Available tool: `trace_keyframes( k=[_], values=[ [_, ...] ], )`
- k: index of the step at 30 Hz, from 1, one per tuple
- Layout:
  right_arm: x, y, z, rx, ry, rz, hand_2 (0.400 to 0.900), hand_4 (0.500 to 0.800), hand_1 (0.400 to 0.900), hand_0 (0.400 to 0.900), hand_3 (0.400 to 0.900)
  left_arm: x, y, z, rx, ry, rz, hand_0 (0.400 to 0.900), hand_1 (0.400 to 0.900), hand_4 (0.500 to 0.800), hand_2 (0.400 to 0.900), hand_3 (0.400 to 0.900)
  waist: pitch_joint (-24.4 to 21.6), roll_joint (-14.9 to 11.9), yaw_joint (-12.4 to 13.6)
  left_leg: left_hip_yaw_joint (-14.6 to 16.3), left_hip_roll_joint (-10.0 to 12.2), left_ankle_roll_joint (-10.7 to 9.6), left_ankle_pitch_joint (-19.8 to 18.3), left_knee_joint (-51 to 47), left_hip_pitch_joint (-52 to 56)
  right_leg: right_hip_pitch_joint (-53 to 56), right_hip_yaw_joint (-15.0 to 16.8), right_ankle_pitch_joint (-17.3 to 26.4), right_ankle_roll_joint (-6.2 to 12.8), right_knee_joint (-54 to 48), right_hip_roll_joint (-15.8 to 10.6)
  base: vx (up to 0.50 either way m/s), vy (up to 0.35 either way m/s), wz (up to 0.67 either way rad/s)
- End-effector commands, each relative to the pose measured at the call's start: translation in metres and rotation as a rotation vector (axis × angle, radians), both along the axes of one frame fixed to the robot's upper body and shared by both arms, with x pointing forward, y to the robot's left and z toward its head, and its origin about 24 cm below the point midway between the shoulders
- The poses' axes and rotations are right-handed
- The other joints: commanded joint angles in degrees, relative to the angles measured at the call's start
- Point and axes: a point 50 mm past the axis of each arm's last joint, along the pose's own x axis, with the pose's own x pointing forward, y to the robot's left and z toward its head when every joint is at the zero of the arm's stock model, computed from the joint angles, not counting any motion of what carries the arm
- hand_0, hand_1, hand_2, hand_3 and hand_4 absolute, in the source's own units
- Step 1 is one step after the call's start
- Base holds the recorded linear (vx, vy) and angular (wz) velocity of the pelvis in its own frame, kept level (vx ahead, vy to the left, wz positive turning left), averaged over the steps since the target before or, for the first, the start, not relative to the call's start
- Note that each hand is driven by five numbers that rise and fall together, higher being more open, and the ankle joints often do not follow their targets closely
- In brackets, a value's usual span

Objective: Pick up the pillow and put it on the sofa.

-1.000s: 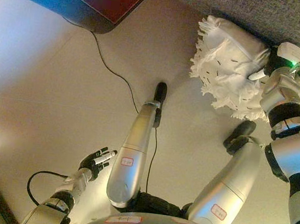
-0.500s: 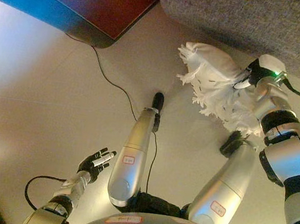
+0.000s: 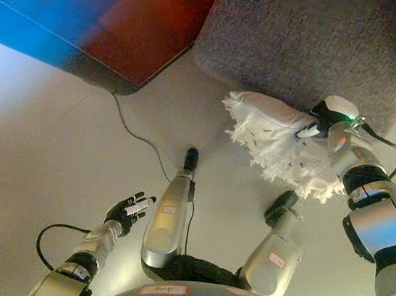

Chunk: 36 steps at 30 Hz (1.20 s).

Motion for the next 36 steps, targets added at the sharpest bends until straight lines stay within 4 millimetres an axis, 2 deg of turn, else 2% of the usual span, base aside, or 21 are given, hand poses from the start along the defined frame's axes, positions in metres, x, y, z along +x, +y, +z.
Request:
trace_keyframes(
  k=[1, 5, 8, 10, 13, 21, 23, 27, 31, 36],
  values=[
    [0.017, 0.021, 0.054, 0.082, -0.175, 0.182, 0.400, 0.500, 0.400, 0.400, 0.400, -0.031, 0.049, 0.000, 0.187, 0.128, 0.025, 0.900, 0.900, 0.800, 0.900, 0.900, -7.6, -4.4, 1.1, 0.6, 3.7, 1.4, -3.8, 0.8, 7.2, 4.1, 0.6, 10.7, 3.45, -13.6, -2.0, 0.12, -0.091, -0.06],
    [0.007, 0.038, 0.056, 0.144, -0.116, 0.326, 0.400, 0.500, 0.400, 0.400, 0.400, -0.042, 0.054, -0.002, 0.215, 0.178, 0.037, 0.900, 0.900, 0.800, 0.900, 0.900, -10.7, -6.7, 0.4, 1.9, 4.1, 1.3, -3.1, -2.8, 12.8, 11.4, -1.4, 10.6, 3.40, -17.8, 0.6, 0.15, -0.085, -0.06],
    [0.000, 0.046, 0.070, 0.191, -0.120, 0.409, 0.400, 0.500, 0.400, 0.400, 0.400, -0.054, 0.057, -0.004, 0.225, 0.223, 0.050, 0.900, 0.900, 0.800, 0.900, 0.900, -13.3, -8.0, -0.2, 2.7, 4.4, 1.2, -2.5, -5.3, 16.8, 16.0, -2.5, 10.2, 3.37, -20.0, 2.2, 0.20, -0.046, -0.04],
    [-0.003, 0.051, 0.086, 0.198, -0.158, 0.476, 0.400, 0.500, 0.400, 0.400, 0.400, -0.065, 0.059, -0.007, 0.228, 0.254, 0.060, 0.900, 0.900, 0.800, 0.900, 0.900, -15.2, -8.7, -0.4, 3.3, 4.7, 1.2, -2.3, -6.7, 19.2, 18.5, -3.0, 9.5, 3.23, -20.9, 3.2, 0.19, -0.023, -0.08],
    [-0.009, 0.053, 0.120, 0.209, -0.241, 0.548, 0.400, 0.500, 0.400, 0.400, 0.400, -0.080, 0.062, -0.009, 0.229, 0.300, 0.079, 0.900, 0.900, 0.800, 0.900, 0.900, -17.6, -9.6, -0.7, 3.7, 4.8, 1.1, -2.1, -8.6, 22.3, 21.5, -3.3, 8.3, 2.93, -21.5, 4.5, 0.14, -0.018, -0.05],
    [-0.009, 0.051, 0.199, 0.256, -0.413, 0.598, 0.400, 0.500, 0.400, 0.400, 0.400, -0.093, 0.065, -0.012, 0.234, 0.352, 0.115, 0.900, 0.900, 0.800, 0.900, 0.900, -21.5, -10.8, -0.3, 3.0, 4.5, 0.5, -1.3, -12.4, 26.0, 26.1, -4.2, 7.2, 2.33, -23.7, 5.9, 0.07, -0.015, 0.00],
    [-0.007, 0.049, 0.211, 0.267, -0.424, 0.585, 0.400, 0.500, 0.400, 0.400, 0.400, -0.094, 0.066, -0.012, 0.239, 0.356, 0.122, 0.900, 0.900, 0.800, 0.900, 0.900, -22.2, -11.0, 0.0, 2.8, 4.4, 0.4, -1.3, -12.8, 26.4, 26.9, -4.5, 7.0, 2.23, -23.9, 6.1, 0.08, -0.015, 0.07],
    [0.001, 0.039, 0.222, 0.303, -0.394, 0.519, 0.400, 0.500, 0.400, 0.400, 0.400, -0.098, 0.069, -0.012, 0.254, 0.371, 0.130, 0.900, 0.900, 0.800, 0.900, 0.900, -23.3, -11.4, 1.2, 2.3, 4.3, 0.1, -0.9, -14.0, 27.0, 28.6, -5.7, 6.6, 2.05, -24.5, 6.6, 0.12, -0.031, 0.13],
    [0.009, 0.030, 0.223, 0.314, -0.367, 0.443, 0.400, 0.500, 0.400, 0.400, 0.400, -0.106, 0.073, -0.011, 0.268, 0.405, 0.124, 0.900, 0.900, 0.800, 0.900, 0.900, -23.7, -11.4, 2.8, 1.4, 4.2, -0.2, -0.1, -15.4, 27.0, 29.8, -7.5, 6.4, 1.88, -25.2, 7.1, 0.12, -0.058, 0.19],
    [0.021, 0.023, 0.221, 0.381, -0.347, 0.350, 0.400, 0.500, 0.400, 0.400, 0.400, -0.118, 0.079, -0.010, 0.287, 0.435, 0.118, 0.900, 0.900, 0.800, 0.900, 0.900, -22.5, -10.1, 5.7, -0.8, 4.6, -0.6, 0.9, -14.9, 24.9, 29.3, -9.2, 5.2, 1.41, -24.0, 7.2, 0.08, -0.084, 0.20]
  ],
)
